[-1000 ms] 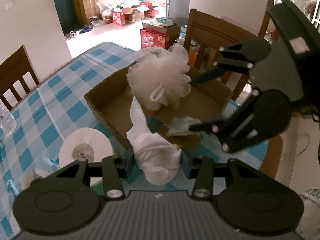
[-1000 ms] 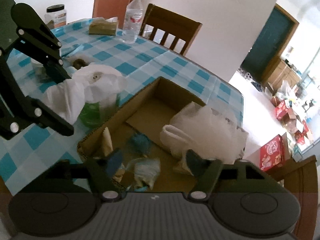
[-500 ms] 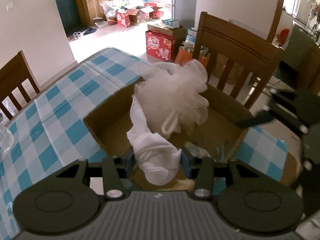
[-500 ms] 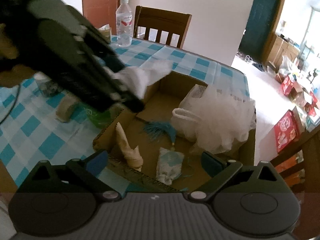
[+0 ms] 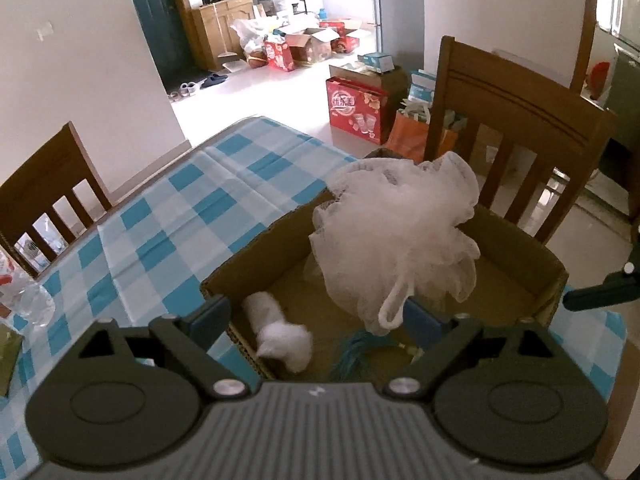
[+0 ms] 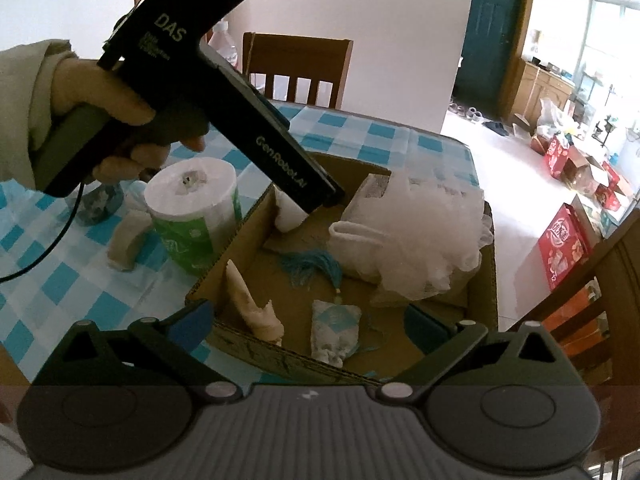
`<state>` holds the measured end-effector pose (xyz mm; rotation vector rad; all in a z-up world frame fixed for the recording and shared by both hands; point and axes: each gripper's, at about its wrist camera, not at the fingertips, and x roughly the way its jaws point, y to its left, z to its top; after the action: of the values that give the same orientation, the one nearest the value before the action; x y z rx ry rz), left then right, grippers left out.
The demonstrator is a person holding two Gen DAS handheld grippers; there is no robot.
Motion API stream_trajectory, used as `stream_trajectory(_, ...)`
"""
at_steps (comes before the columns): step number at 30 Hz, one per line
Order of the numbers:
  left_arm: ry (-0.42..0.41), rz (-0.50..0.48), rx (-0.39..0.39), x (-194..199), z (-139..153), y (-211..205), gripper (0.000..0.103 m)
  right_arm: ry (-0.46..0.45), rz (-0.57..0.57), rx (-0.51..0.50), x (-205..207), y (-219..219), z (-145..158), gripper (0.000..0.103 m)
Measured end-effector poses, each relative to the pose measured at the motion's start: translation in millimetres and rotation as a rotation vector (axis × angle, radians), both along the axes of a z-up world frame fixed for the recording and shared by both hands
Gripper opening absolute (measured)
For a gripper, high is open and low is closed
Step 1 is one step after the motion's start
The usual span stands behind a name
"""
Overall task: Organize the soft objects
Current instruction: 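Open the right gripper over the box to drop the floral cloth while the left gripper drops the white cloth, then withdraw both grippers from the box back over the table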
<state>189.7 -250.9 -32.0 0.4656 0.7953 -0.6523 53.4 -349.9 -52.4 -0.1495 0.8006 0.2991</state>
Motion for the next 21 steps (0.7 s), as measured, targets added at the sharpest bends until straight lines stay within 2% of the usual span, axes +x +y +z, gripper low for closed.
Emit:
stream_trajectory(9, -0.004, 0.022, -0.047, -27, 12, 19, 0.095, 0.009, 0.021, 0.006, -1, 15, -2, 0.103)
stream_trajectory(21, 0.02, 0.082, -0.109, -64, 20, 66, 0.097, 0.019, 0.023, 0.002, -8, 44, -5, 0.103)
